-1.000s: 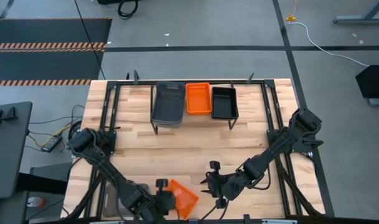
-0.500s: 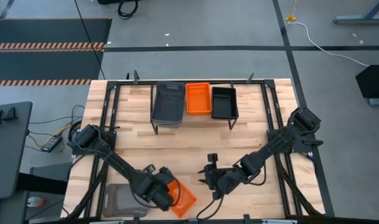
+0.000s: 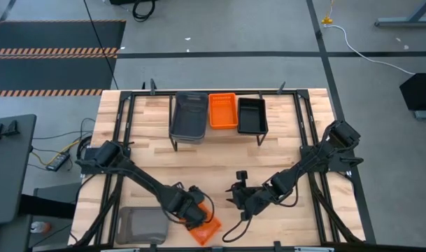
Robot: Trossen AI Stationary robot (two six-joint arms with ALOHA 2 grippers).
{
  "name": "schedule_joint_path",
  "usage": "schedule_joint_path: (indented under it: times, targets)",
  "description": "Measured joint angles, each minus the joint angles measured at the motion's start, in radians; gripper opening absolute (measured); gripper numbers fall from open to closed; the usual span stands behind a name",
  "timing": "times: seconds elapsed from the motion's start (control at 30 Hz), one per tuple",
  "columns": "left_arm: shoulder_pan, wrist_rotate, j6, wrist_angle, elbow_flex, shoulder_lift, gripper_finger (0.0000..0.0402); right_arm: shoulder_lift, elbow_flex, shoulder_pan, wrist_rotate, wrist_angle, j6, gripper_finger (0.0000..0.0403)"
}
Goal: Stack baskets on shelf by color
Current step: Stack the orange bin on the stacked orange bins on the shelf
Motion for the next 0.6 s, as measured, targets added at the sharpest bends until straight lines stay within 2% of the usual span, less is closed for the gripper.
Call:
schedule_joint_path:
  times: [0.07,0.23,0.33,0.47,0.6]
  targets:
    - [0.016,0.022,0.049,-0.003,0.0,0.025,0.0117,-0.001,0.0,0.0,0.0,0.019,0.0,0.015]
    - [0.064,0.001,0.186,-0.009,0.0,0.04,0.0114,-0.002,0.0,0.0,0.0,0.028,-0.008,0.015]
    - [0.089,-0.033,0.262,-0.016,0.0,0.033,0.0085,-0.002,0.0,0.0,0.0,0.031,-0.008,0.015]
    - [0.13,-0.038,0.328,-0.024,0.002,0.013,0.0015,-0.002,0.0,0.0,0.0,0.031,-0.008,0.015]
    - [0.176,-0.095,0.395,-0.026,0.002,0.005,0.0018,-0.002,0.0,0.0,0.0,0.03,-0.003,0.015]
